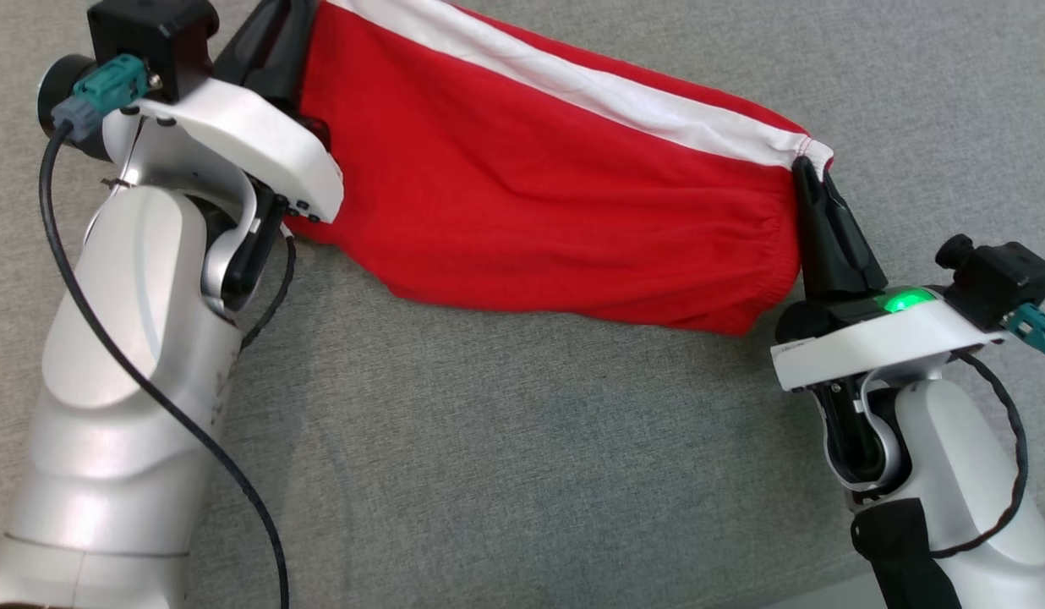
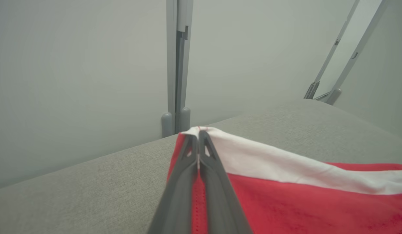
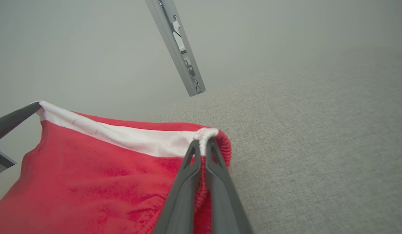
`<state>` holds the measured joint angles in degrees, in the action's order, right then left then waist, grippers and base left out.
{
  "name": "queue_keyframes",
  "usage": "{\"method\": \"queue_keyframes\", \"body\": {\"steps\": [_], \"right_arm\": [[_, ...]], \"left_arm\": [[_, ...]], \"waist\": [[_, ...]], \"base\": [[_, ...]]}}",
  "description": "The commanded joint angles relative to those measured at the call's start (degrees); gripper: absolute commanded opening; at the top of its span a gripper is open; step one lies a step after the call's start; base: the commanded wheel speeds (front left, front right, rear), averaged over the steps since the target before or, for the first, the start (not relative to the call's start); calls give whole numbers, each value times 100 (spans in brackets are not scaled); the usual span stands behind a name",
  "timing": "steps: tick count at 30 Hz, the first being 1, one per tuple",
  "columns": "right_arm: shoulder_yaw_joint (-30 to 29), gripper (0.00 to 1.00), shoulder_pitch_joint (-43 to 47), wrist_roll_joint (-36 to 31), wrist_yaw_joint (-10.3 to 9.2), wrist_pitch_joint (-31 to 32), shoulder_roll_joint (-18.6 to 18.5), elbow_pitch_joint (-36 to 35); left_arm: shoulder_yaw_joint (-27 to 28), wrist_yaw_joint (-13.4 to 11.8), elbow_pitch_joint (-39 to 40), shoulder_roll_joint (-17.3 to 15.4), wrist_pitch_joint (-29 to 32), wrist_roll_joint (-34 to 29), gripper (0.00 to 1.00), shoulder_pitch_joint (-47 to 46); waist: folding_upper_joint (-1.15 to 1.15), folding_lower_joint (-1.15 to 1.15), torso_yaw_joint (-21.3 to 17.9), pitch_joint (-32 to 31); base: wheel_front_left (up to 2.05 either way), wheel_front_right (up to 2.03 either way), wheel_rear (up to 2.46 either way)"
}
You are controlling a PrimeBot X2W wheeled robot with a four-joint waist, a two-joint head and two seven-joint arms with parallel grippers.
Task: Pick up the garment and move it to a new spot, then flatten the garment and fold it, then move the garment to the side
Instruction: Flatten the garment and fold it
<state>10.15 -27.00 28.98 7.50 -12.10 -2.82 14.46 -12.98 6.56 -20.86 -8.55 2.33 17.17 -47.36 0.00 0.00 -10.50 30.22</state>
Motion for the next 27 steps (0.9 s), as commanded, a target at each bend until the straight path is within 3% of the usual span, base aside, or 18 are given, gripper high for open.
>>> {"method": "queue_keyframes", "body": {"steps": [1, 4, 5, 6, 7, 8, 9, 14, 18, 23, 27], "right_arm": [[71, 0, -148, 72, -2, -110, -23, 172], [185, 0, -279, 129, -2, -186, -23, 372], [281, 64, -327, 170, -2, -228, -23, 507], [331, 100, -328, 178, -2, -232, -20, 558], [331, 100, -328, 178, -2, -232, -20, 558], [403, 100, -328, 151, -2, -236, -22, 601], [441, 100, -326, 115, -2, -249, -24, 610], [407, 100, -115, -122, -2, -283, -102, 567], [248, 100, 125, -304, -2, -300, -211, 279], [-152, 100, 455, -720, -2, -311, -299, -322], [-493, 100, 673, -1072, -2, -315, -324, -757]], "left_arm": [[-18, 35, -446, -19, -184, 36, 0, -298], [-67, 51, -1076, 18, -462, 90, 0, -604], [-156, 74, -1647, 50, -677, 136, 0, -842], [-171, 81, -1803, 68, -758, 174, 37, -904], [-171, 81, -1803, 68, -758, 174, 37, -904], [-177, 89, -1970, 87, -830, 229, 77, -953], [-222, 95, -2139, 81, -857, 231, 100, -957], [-314, 96, -2587, 103, -1272, 384, 100, -905], [-315, 25, -2492, 81, -1617, 312, 100, -697], [-171, -292, -1744, 29, -1739, 174, 100, -164], [1, -521, -695, -8, -1739, 47, 100, 468]], "waist": [[0, 0, -81, 67], [0, 0, -135, 91], [0, 0, -176, 100], [0, 0, -189, 100], [0, 0, -189, 100], [0, 0, -204, 93], [0, 0, -221, 76], [0, 0, -201, -23], [0, 0, -107, -121], [0, 0, 66, -280], [0, 0, 233, -392]], "base": [[0, 0, 0], [0, 0, 0], [0, 0, 0], [0, 0, 0], [0, 0, 0], [0, 0, 0], [0, 0, 0], [0, 0, 0], [0, 0, 0], [0, 0, 0], [0, 0, 0]]}}
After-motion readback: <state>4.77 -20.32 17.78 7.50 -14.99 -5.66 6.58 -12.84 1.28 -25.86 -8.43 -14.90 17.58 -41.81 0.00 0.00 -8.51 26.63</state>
